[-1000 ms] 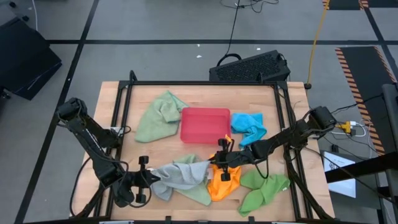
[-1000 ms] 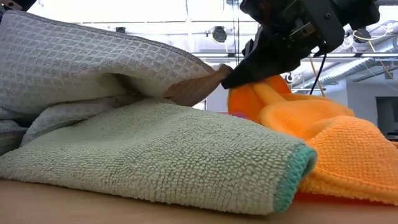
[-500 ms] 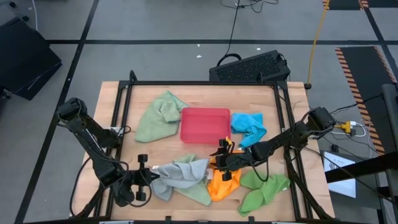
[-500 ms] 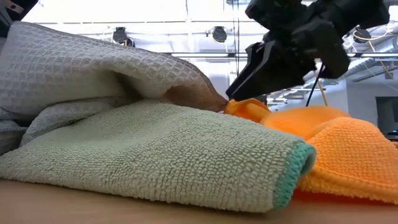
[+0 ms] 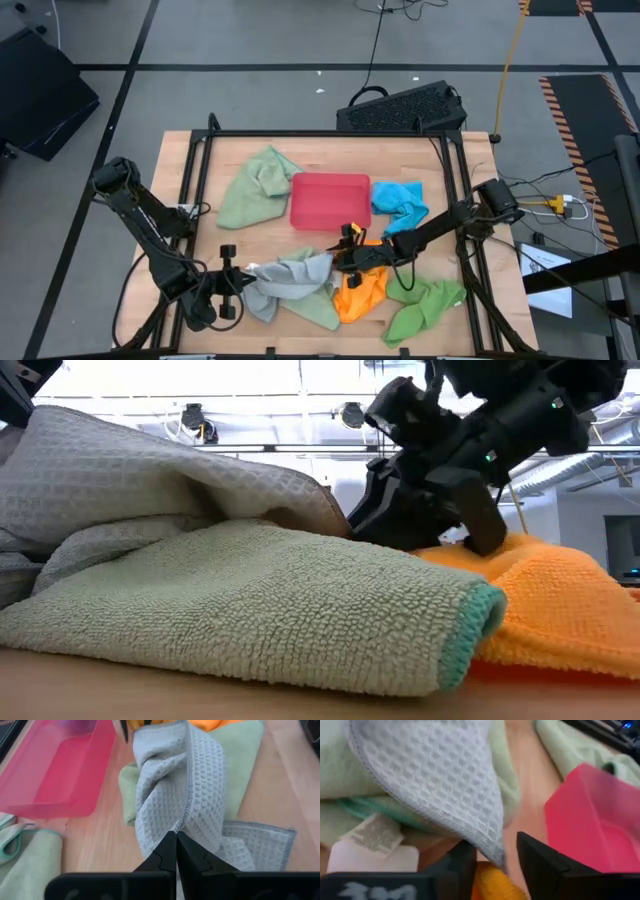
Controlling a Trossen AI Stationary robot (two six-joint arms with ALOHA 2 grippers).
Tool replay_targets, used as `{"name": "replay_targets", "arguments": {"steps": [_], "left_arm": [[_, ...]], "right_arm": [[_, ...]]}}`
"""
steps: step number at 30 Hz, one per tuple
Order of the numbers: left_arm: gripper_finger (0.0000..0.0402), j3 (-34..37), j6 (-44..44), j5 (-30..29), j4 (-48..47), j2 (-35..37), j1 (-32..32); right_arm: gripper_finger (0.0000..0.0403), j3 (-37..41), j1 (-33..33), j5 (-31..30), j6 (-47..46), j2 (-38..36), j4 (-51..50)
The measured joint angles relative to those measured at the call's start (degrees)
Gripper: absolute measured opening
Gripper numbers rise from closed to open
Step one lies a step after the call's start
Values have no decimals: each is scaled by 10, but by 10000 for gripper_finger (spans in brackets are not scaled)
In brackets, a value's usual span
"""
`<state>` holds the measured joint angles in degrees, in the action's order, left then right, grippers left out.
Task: Fold microfiber towels
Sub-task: Fold the gray microfiber cloth
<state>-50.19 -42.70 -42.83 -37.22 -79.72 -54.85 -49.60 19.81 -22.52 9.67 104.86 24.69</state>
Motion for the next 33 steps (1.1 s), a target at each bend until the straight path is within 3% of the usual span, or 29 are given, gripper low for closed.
{"name": "replay_targets", "arguments": {"steps": [5,11,14,20,27,30,33], "left_arm": [[5,0,-12,-6,-16,0,0],[5,-5,-8,-13,-13,34,2],[5,-26,25,-31,-12,59,2],[5,-100,182,-78,-11,100,3],[5,-218,382,-112,76,124,3],[5,-259,450,-72,155,123,2],[5,-284,509,6,215,123,-1]], "right_arm": [[13,0,0,25,21,-27,9],[12,0,-1,29,0,-86,0],[3,0,4,2,0,-129,-9],[2,-24,38,-132,19,-240,-36],[1,-160,139,-306,114,-308,-101],[1,-229,191,-370,155,-303,-120],[1,-291,237,-424,188,-281,-138]]}}
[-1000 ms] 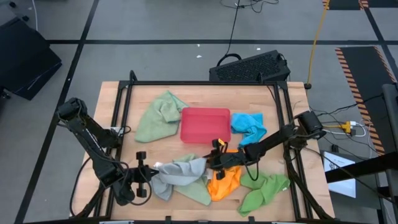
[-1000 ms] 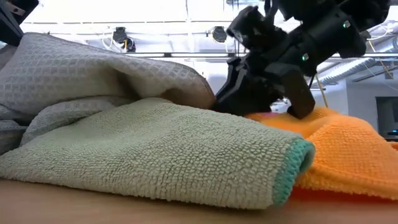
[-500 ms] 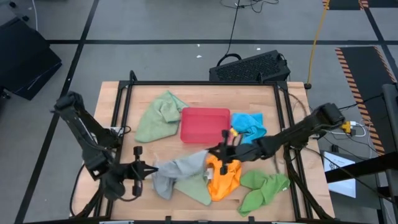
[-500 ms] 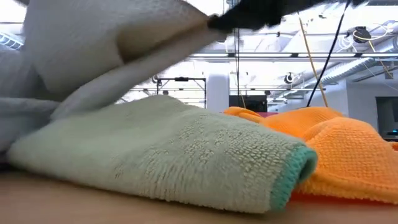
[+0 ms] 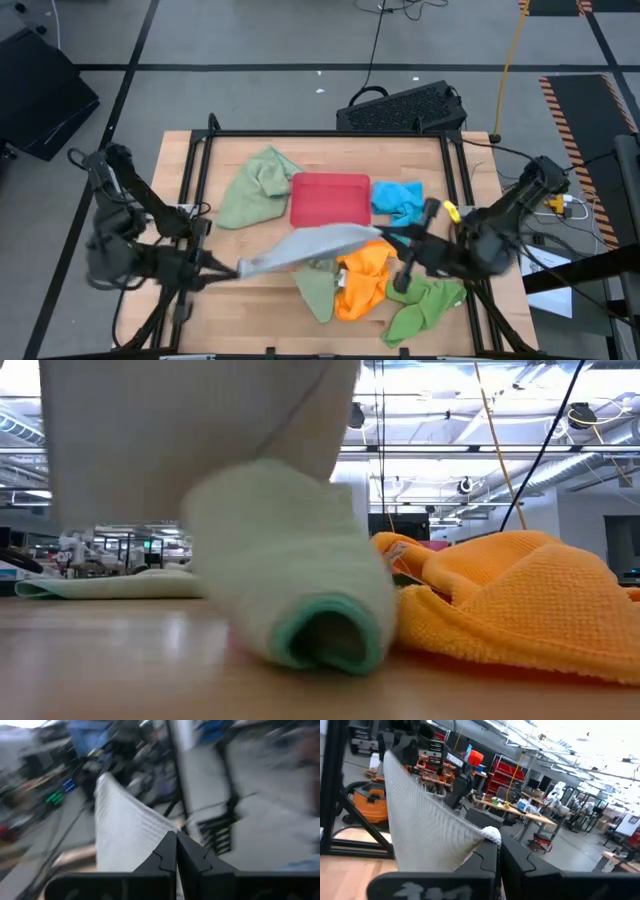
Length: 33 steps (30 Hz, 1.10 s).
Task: Fold microfiber towels
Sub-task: Fold the gray microfiber cloth
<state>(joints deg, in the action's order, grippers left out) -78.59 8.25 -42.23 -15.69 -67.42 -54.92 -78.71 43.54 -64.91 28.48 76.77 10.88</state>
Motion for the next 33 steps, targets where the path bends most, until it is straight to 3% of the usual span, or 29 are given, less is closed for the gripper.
{"name": "replay_targets", "arguments": {"steps": [3,8,12,16,20,25,29,33], "left_arm": [[5,-14,37,41,29,-1,-4],[5,-33,43,38,39,-1,-6],[5,-34,41,-24,8,-1,-6],[5,-34,4,-112,-95,-1,-3],[5,-34,-103,-143,-249,-1,24],[5,6,-234,-144,-380,-1,76],[5,56,-276,-143,-399,-1,119],[5,99,-295,-142,-399,-1,159]], "right_arm": [[1,-55,37,-36,45,29,1],[1,-128,81,-111,113,66,12],[1,-145,97,-162,140,76,11],[1,-124,97,-196,130,75,5],[1,-74,76,-236,116,70,5],[0,42,39,-227,43,36,8],[0,162,-7,-169,-44,-18,12],[0,286,-70,-69,-162,-84,13]]}}
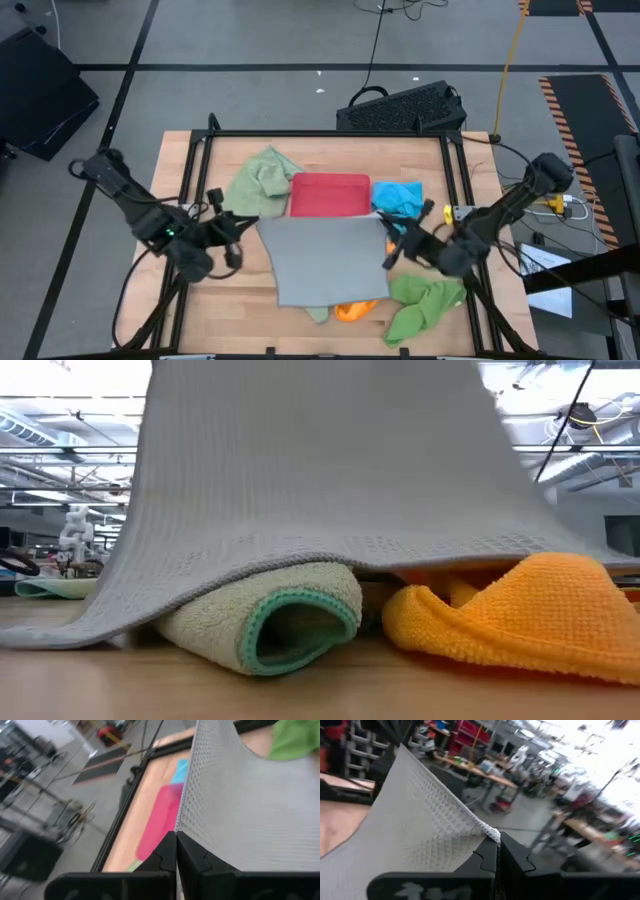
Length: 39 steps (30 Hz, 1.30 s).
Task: Fold microfiber towels
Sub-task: Fold the gray microfiber cloth
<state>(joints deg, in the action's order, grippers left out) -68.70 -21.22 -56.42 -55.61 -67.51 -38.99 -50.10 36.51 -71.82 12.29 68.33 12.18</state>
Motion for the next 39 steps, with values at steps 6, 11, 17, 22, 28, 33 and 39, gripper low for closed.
{"name": "replay_targets", "arguments": {"steps": [6,11,17,22,28,33,39], "left_arm": [[5,46,-19,70,33,0,47],[5,87,17,166,128,0,56],[5,123,25,251,202,0,49],[5,149,12,282,245,1,39],[5,199,9,339,343,1,35],[5,245,-13,346,406,0,35],[5,278,-30,369,475,0,32]], "right_arm": [[0,123,-56,165,-163,-79,1],[0,175,-67,265,-232,-122,-3],[0,200,-68,367,-296,-139,-6],[0,201,-68,423,-344,-137,-42],[0,201,-68,475,-404,-135,-100],[0,201,-68,511,-445,-115,-116],[0,201,-65,570,-503,-53,-108]]}}
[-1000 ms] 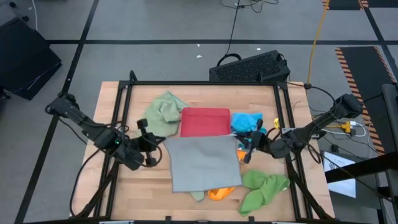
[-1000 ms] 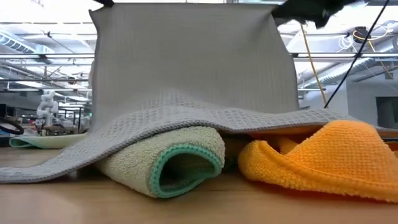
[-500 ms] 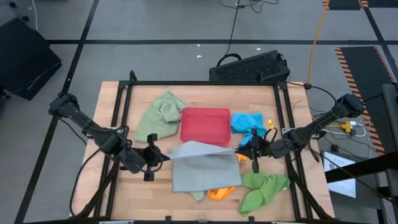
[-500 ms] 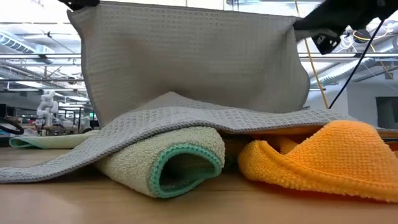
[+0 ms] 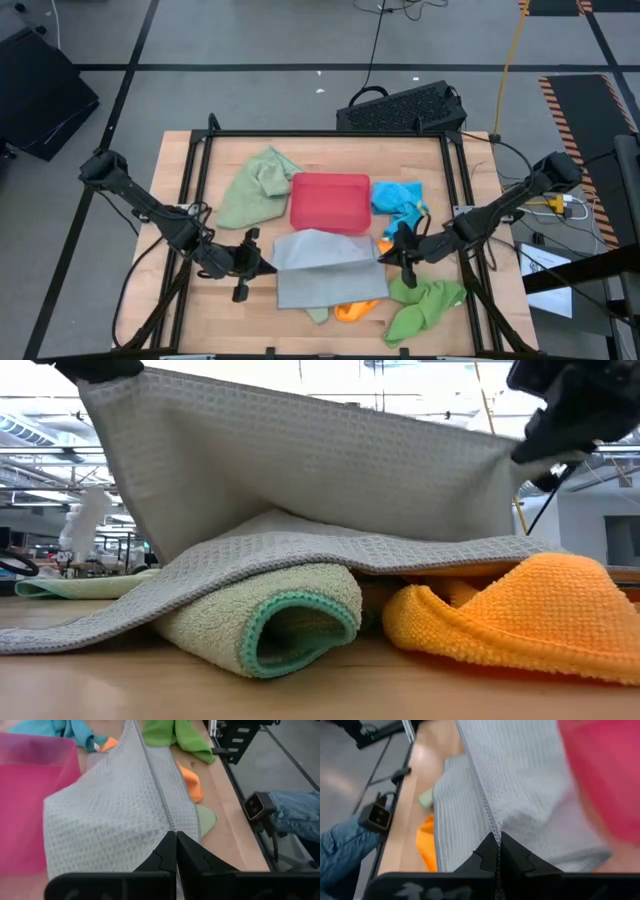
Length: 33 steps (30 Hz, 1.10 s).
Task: Fold microfiber towels
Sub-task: Fold the gray microfiber cloth
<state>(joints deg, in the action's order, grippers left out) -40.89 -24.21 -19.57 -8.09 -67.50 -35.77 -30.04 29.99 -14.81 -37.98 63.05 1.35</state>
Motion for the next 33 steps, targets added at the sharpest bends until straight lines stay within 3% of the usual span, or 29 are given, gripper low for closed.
{"name": "replay_targets", "arguments": {"steps": [5,11,24,33], "left_arm": [[5,26,-23,0,18,0,0],[5,65,-50,5,82,0,0],[5,74,14,-17,188,0,9],[5,74,29,-6,215,0,25]], "right_arm": [[0,0,10,16,-33,41,11],[0,-1,12,36,-38,39,7],[0,-1,-71,28,28,-110,-112],[0,-1,-105,33,62,-188,-131]]}}
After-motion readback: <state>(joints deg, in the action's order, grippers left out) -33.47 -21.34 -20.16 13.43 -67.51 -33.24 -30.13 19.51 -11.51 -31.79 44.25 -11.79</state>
